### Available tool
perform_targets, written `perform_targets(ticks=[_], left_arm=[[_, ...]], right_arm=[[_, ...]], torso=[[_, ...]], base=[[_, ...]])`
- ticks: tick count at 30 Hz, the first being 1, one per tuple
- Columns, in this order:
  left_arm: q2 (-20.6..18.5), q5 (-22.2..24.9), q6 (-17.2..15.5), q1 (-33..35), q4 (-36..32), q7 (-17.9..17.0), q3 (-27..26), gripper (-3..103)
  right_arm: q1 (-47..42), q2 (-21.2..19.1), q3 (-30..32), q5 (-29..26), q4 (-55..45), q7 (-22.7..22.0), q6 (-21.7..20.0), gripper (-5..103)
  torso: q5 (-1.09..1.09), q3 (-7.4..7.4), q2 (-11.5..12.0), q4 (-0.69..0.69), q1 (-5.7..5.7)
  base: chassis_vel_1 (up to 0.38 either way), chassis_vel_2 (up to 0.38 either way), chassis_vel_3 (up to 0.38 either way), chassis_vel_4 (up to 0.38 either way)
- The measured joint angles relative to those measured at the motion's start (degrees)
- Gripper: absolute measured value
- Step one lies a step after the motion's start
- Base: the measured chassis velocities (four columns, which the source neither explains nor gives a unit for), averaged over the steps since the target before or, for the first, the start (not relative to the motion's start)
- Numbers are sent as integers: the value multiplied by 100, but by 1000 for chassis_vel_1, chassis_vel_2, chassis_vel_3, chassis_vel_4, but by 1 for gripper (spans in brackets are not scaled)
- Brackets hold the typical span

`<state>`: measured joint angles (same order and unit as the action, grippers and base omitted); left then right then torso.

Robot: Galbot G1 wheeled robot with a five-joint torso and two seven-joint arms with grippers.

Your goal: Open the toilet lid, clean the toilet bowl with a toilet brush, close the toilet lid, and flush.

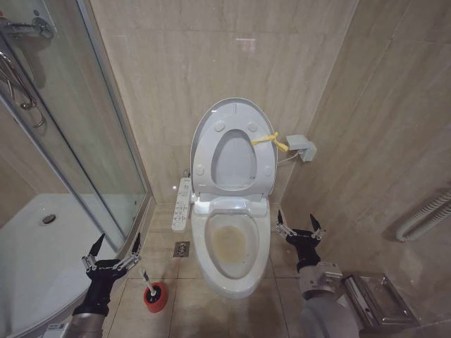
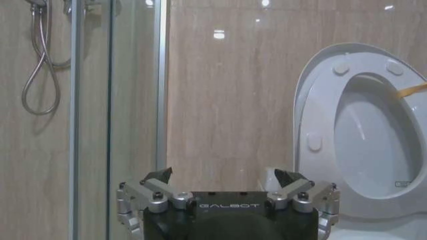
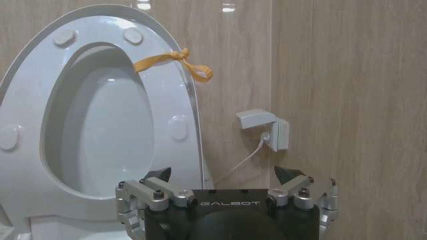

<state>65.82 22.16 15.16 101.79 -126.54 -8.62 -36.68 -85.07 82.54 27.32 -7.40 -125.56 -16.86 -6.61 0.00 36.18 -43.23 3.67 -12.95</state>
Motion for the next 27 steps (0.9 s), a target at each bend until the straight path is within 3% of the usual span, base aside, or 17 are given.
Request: perform_targets(ticks=[27], left_arm=[[2, -36, 125, -33, 111, 29, -7, 100]], right_arm=[[0, 0, 0, 0, 0, 0, 0, 100]], torso=[[0, 0, 0, 0, 0]], base=[[0, 0, 0, 0]])
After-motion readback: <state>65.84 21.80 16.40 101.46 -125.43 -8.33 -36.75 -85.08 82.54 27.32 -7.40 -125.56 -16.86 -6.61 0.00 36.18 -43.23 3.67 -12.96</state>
